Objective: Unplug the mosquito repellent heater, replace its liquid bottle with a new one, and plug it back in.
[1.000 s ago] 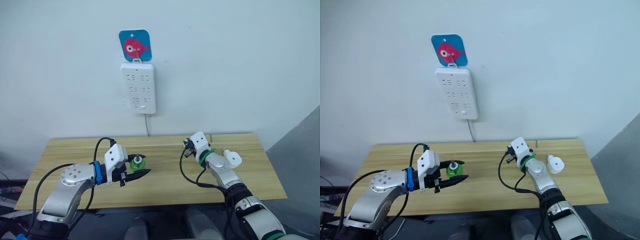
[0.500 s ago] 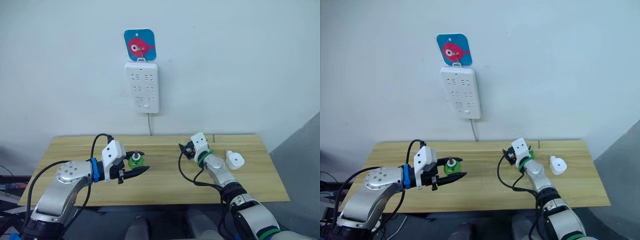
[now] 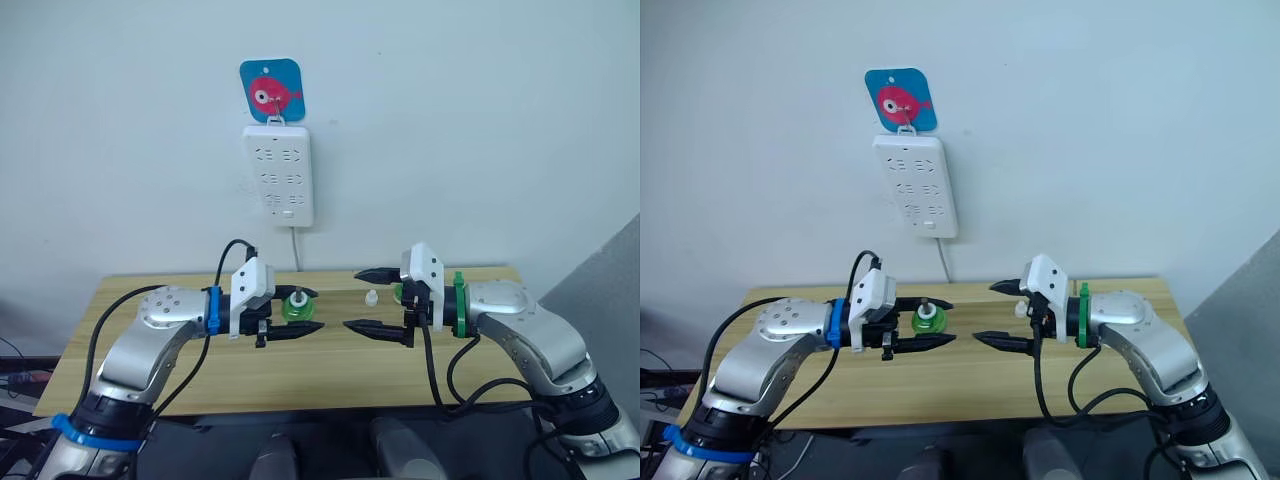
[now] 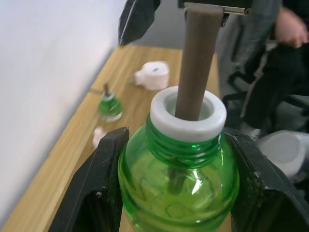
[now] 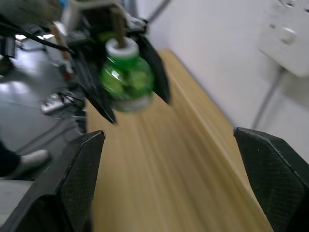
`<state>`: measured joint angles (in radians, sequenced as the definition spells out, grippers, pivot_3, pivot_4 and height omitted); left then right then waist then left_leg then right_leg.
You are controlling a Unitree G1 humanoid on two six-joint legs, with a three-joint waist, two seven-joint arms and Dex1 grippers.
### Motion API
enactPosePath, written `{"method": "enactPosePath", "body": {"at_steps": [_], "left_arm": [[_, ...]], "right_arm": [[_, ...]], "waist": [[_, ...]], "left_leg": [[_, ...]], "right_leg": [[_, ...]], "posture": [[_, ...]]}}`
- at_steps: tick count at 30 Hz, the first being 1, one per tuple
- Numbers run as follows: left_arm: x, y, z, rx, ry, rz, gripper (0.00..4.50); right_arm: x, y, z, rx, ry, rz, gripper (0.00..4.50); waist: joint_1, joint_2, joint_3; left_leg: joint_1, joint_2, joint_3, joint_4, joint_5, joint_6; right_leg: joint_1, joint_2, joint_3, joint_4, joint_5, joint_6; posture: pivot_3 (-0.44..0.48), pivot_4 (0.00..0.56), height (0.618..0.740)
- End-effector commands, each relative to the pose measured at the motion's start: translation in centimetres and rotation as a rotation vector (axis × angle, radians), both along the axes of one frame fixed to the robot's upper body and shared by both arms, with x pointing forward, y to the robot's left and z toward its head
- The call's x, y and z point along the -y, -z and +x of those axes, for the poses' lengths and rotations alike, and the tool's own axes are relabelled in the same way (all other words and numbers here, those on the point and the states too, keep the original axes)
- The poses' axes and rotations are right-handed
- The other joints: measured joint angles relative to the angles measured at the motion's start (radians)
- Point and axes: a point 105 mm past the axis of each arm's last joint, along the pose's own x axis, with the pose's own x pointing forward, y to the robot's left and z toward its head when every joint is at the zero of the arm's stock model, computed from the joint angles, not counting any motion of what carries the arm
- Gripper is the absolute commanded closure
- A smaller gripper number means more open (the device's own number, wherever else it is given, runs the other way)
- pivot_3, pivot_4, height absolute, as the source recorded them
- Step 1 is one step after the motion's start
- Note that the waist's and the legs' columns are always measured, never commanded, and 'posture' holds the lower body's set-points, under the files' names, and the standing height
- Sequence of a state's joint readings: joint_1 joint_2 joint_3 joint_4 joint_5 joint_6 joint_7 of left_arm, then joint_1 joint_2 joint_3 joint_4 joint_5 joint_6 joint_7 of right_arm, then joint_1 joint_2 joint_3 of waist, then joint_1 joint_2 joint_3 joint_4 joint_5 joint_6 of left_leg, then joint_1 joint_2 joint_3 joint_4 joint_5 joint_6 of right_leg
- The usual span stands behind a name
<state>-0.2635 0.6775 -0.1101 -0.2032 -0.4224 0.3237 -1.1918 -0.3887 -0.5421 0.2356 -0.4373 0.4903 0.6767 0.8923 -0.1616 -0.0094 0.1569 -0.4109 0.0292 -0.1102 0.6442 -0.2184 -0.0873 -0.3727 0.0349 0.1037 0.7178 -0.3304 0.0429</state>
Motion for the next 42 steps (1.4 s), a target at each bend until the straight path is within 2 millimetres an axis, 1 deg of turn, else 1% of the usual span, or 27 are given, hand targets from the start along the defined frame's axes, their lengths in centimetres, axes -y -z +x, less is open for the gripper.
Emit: {"method": "enactPosePath", "body": {"at_steps": [1,4,9,18,21,26,29,30,35,39,41,42], "left_arm": [[0.9,-0.7,0.1,0.012,0.068,-0.016,2.18],[1.3,-0.8,0.3,0.018,0.095,-0.016,2.18],[1.7,-0.8,0.5,0.019,0.117,-0.024,2.18],[1.9,-0.8,0.8,0.02,0.112,-0.044,2.18],[2.0,-0.8,0.8,0.021,0.113,-0.049,2.18],[2.2,-0.8,0.8,0.02,0.115,-0.057,2.18],[2.2,-0.8,0.8,0.021,0.114,-0.059,2.18],[2.1,-0.8,0.9,0.021,0.112,-0.059,2.18],[1.8,-0.7,1.0,0.02,0.1,-0.058,2.18],[1.8,-0.7,1.1,0.031,0.091,-0.058,2.18],[1.9,-1.1,1.1,0.058,0.088,-0.08,2.18],[1.9,-1.2,1.0,0.044,0.094,-0.094,2.18]], "right_arm": [[-1.1,-2.2,-0.2,0.018,-0.022,0.047,0.05],[-1.9,-2.7,0.1,0.012,-0.017,0.079,0.05],[-2.8,-2.7,-0.1,0.011,-0.037,0.093,0.05],[-4.0,-1.7,-0.3,0.018,-0.064,0.073,0.05],[-4.1,-1.3,0.0,0.023,-0.058,0.06,0.6],[-4.2,-1.0,0.5,0.043,-0.046,0.043,2.52],[-4.3,-1.0,0.5,0.048,-0.048,0.043,3.54],[-4.3,-1.0,0.5,0.05,-0.05,0.044,3.66],[-4.3,-1.3,0.4,0.052,-0.062,0.055,3.66],[-4.2,-1.5,0.3,0.049,-0.069,0.071,3.66],[-4.2,-1.7,0.3,0.049,-0.071,0.081,3.66],[-4.1,-1.7,0.3,0.05,-0.072,0.085,3.66]], "waist": [[-0.008,-0.001,0.0],[-0.013,-0.001,-0.001],[-0.02,-0.001,-0.001],[-0.034,-0.002,-0.001],[-0.034,-0.002,-0.002],[-0.034,-0.002,-0.002],[-0.034,-0.002,-0.002],[-0.034,-0.002,-0.002],[-0.034,-0.003,-0.002],[-0.034,-0.003,-0.003],[-0.034,-0.003,-0.004],[-0.034,-0.003,-0.004]], "left_leg": [[0.0,0.0,0.0,0.0,0.0,0.0],[-0.001,0.0,0.0,0.0,0.0,0.0],[-0.003,-0.001,-0.002,0.0,0.0,0.0],[-0.003,-0.001,-0.002,0.0,0.0,0.0],[-0.003,-0.001,-0.002,0.0,0.0,0.0],[-0.003,-0.001,-0.002,0.0,0.0,0.0],[-0.003,-0.001,-0.002,0.0,0.0,0.0],[-0.003,-0.001,-0.002,0.0,0.0,0.0],[-0.003,-0.001,-0.002,0.0,0.0,0.0],[-0.003,-0.001,-0.003,0.0,0.0,0.0],[-0.003,-0.001,-0.003,0.001,0.0,0.0],[-0.003,-0.001,-0.003,0.001,0.0,0.0]], "right_leg": [[0.0,0.0,0.0,0.0,0.0,0.0],[-0.001,0.0,0.0,-0.001,0.0,0.0],[-0.002,-0.001,-0.001,-0.001,0.0,0.0],[-0.002,-0.001,-0.001,-0.001,0.0,0.0],[-0.002,-0.001,-0.001,-0.001,0.0,0.0],[-0.002,-0.001,-0.001,-0.001,0.0,0.0],[-0.002,-0.001,-0.002,0.0,0.0,0.0],[-0.002,-0.001,-0.002,0.0,0.0,0.0],[-0.002,-0.001,-0.002,0.0,0.0,0.0],[-0.002,-0.001,-0.002,0.0,0.0,0.0],[-0.002,-0.001,-0.002,0.0,0.0,0.0],[-0.002,-0.001,-0.002,0.0,0.0,0.0]], "posture": [[-0.189,0.092,0.711],[-0.195,0.085,0.711],[-0.196,0.08,0.711],[-0.19,0.073,0.711],[-0.188,0.071,0.711],[-0.184,0.072,0.711],[-0.182,0.071,0.711],[-0.182,0.071,0.711],[-0.182,0.071,0.711],[-0.178,0.059,0.711],[-0.178,0.059,0.711],[-0.178,0.059,0.711]]}}
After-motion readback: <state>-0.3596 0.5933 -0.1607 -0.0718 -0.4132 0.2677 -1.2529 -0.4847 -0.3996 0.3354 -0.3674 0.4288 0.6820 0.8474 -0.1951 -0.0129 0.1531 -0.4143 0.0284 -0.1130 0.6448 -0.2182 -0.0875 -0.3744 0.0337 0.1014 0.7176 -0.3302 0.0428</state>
